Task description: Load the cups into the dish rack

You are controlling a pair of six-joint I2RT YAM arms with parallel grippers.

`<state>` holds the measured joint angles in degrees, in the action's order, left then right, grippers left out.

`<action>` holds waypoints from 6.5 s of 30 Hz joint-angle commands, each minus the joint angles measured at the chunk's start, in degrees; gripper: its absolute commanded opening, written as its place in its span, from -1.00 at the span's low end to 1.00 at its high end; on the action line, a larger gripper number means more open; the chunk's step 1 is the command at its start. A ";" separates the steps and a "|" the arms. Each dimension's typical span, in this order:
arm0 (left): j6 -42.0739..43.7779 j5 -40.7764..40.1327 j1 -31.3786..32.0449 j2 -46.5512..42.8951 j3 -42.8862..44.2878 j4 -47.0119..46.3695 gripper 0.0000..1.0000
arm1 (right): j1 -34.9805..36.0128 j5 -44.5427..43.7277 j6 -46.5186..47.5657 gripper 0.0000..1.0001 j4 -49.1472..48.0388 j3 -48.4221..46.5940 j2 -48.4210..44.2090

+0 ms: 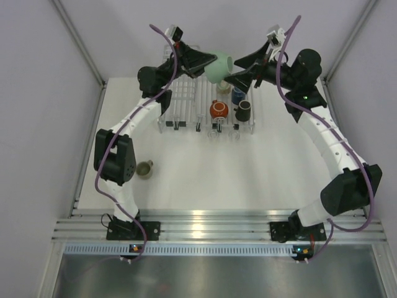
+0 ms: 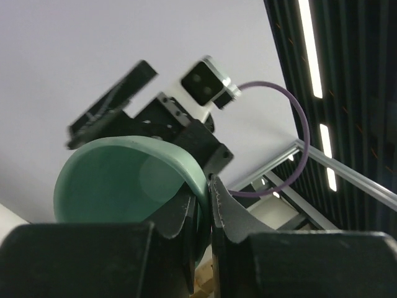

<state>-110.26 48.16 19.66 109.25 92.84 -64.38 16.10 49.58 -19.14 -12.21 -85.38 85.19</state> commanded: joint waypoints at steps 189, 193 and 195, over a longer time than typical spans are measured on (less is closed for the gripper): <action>-3.12 -4.31 3.98 4.30 4.98 -11.47 -1.00 | 0.86 5.79 -11.71 0.99 -12.75 -3.03 4.64; -3.12 -4.39 4.16 4.30 4.63 -11.47 -1.00 | 2.01 5.61 -11.54 0.98 -12.58 -4.35 5.51; -3.03 -4.39 4.25 4.21 4.55 -11.47 -1.00 | 2.18 5.61 -11.45 0.99 -12.32 -4.70 5.78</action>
<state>-112.84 45.65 23.20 114.17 94.96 -70.52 16.16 53.78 -30.68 -21.52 -86.50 90.85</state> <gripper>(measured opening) 0.146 0.993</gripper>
